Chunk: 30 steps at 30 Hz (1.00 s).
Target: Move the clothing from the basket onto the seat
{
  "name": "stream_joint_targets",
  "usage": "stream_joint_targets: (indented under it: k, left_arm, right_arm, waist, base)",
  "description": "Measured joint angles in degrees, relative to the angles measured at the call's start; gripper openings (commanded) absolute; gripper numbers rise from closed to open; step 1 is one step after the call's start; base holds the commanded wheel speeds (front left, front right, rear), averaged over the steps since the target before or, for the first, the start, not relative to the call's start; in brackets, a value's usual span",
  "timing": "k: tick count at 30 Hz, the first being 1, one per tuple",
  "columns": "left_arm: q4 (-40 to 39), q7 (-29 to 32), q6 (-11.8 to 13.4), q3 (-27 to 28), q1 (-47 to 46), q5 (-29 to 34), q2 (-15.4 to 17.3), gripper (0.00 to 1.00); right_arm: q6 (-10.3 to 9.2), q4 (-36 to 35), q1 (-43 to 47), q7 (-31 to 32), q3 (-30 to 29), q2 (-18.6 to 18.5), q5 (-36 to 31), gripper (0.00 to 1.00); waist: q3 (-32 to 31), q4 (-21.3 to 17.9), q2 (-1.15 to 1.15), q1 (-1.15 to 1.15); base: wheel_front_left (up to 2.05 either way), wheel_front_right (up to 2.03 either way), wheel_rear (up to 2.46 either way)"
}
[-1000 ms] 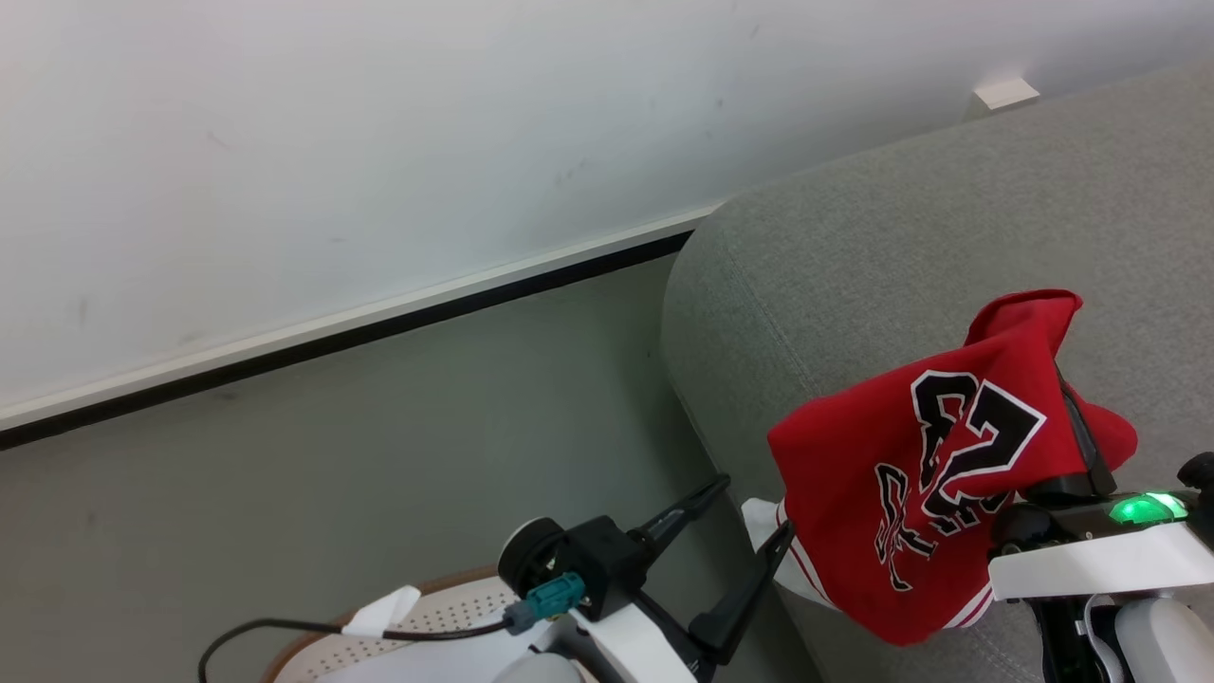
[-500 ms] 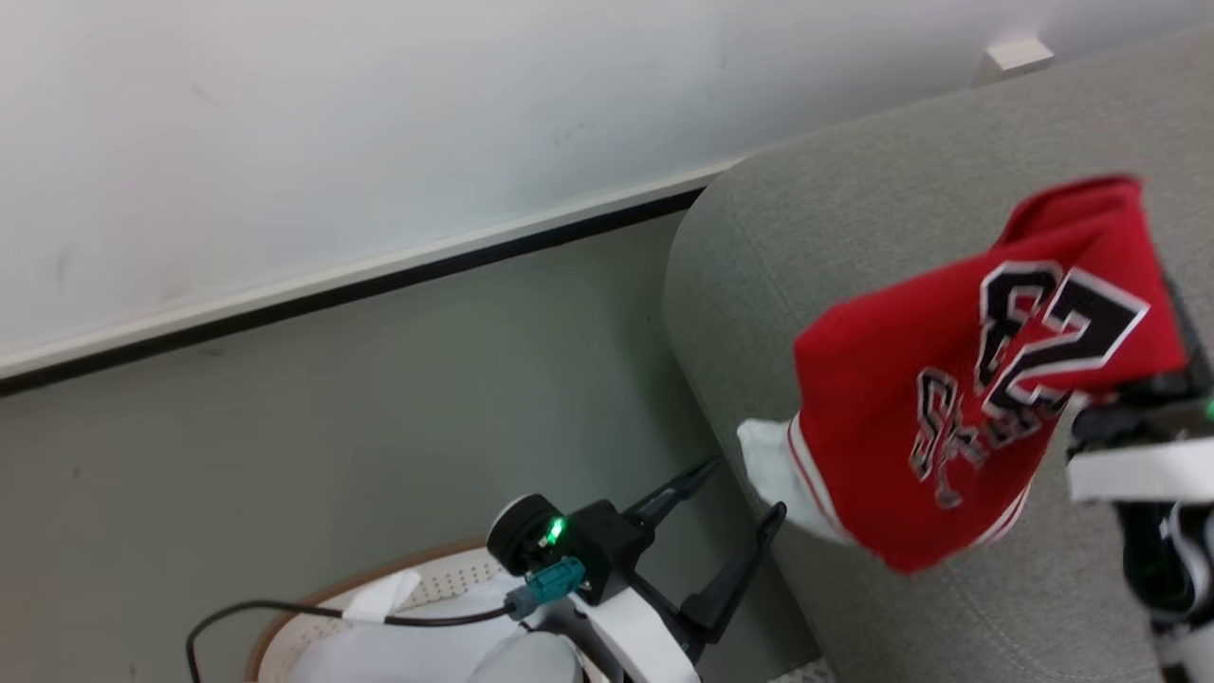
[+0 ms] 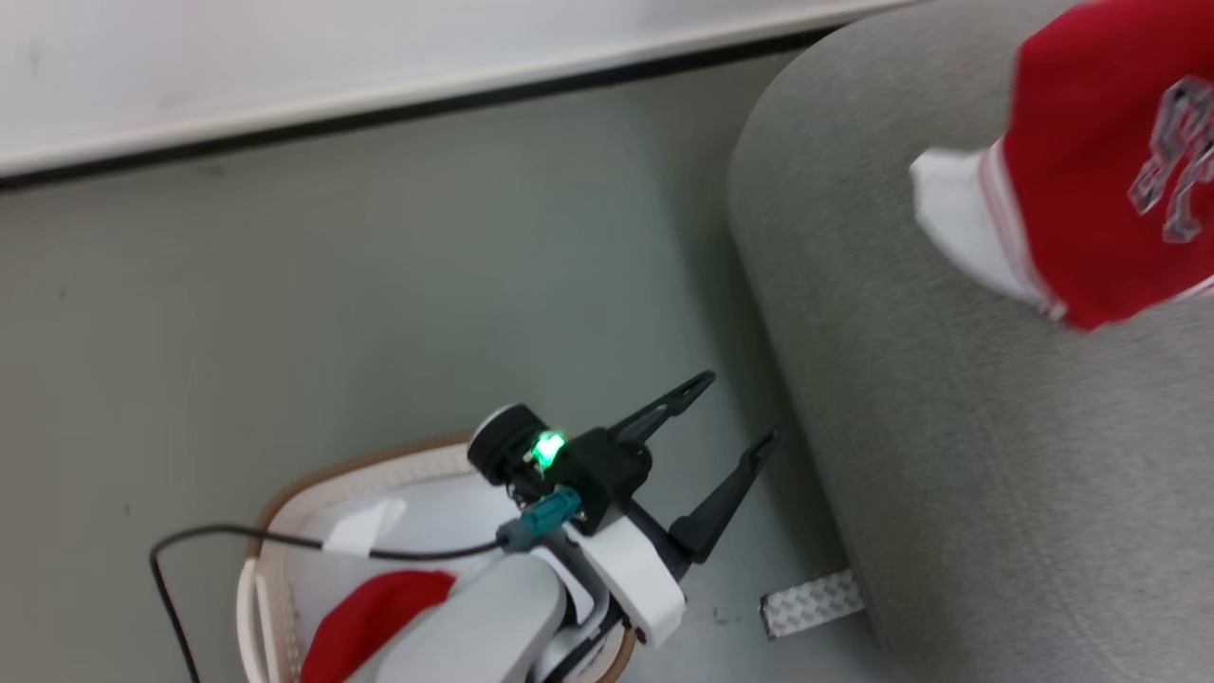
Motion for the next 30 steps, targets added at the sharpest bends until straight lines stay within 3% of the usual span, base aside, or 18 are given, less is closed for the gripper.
stream_joint_targets:
  k: [5, 8, 17, 23, 24, 25, 26, 30]
  left_arm:
    - [-1.3, 0.8, 0.6, 0.9, -2.2, 0.5, 1.3, 1.00]
    - [-1.7, 0.8, 0.7, 1.3, -2.6, 0.4, 1.9, 1.00]
    - [-1.5, 0.7, 0.9, 1.2, -3.5, 0.3, 1.6, 1.00]
    - [-0.5, 0.3, 0.9, 1.2, -4.3, 0.1, 1.4, 1.00]
    - [-0.3, 0.2, 0.9, 1.3, -4.3, -0.1, 1.4, 1.00]
    - [-0.1, 0.2, 0.9, 1.4, -4.3, -0.2, 1.5, 1.00]
    - [0.1, 0.1, 0.9, 1.4, -4.3, -0.2, 1.5, 1.00]
    - [1.2, -0.4, 0.9, 1.4, -3.8, -0.7, 1.4, 1.00]
  right_arm:
    - [0.00, 3.7, -7.3, 0.5, -2.6, -7.0, -1.3, 0.00]
    - [0.00, 7.6, -9.8, 0.0, -2.9, -8.9, -3.7, 0.00]
    - [0.01, 26.2, -8.8, 5.3, 7.8, -7.0, -11.7, 0.00]
    - [0.01, 34.9, -8.2, 9.3, 12.5, -7.3, -11.1, 0.00]
    - [0.01, 35.5, -8.1, 9.4, 13.2, -7.3, -10.9, 0.12]
    - [0.01, 35.9, -8.1, 9.9, 14.1, -7.2, -10.8, 0.60]
    - [0.01, 36.2, -8.1, 10.1, 14.8, -7.1, -10.6, 1.00]
    - [0.01, 37.3, -8.4, 9.8, 17.4, -7.5, -10.3, 1.00]
  waist:
    - [5.4, 2.7, 0.00, 0.00]
    - [8.2, 4.4, 0.00, 0.00]
    - [12.1, 8.5, 0.00, 0.00]
    - [11.8, 9.6, -0.01, 0.00]
    - [11.6, 9.6, 0.00, 0.00]
    - [11.3, 9.6, 0.00, 0.00]
    - [11.0, 9.5, 0.00, 0.00]
    - [9.2, 9.1, -0.01, 0.00]
  base:
    - [0.00, 0.00, 0.00]
    - [0.00, 0.00, 0.00]
    - [0.00, 0.00, 0.00]
    - [0.00, 0.00, 0.00]
    - [0.00, 0.00, 0.00]
    - [0.00, 0.00, 0.00]
    - [0.00, 0.00, 0.00]
    - [0.00, 0.00, 0.00]
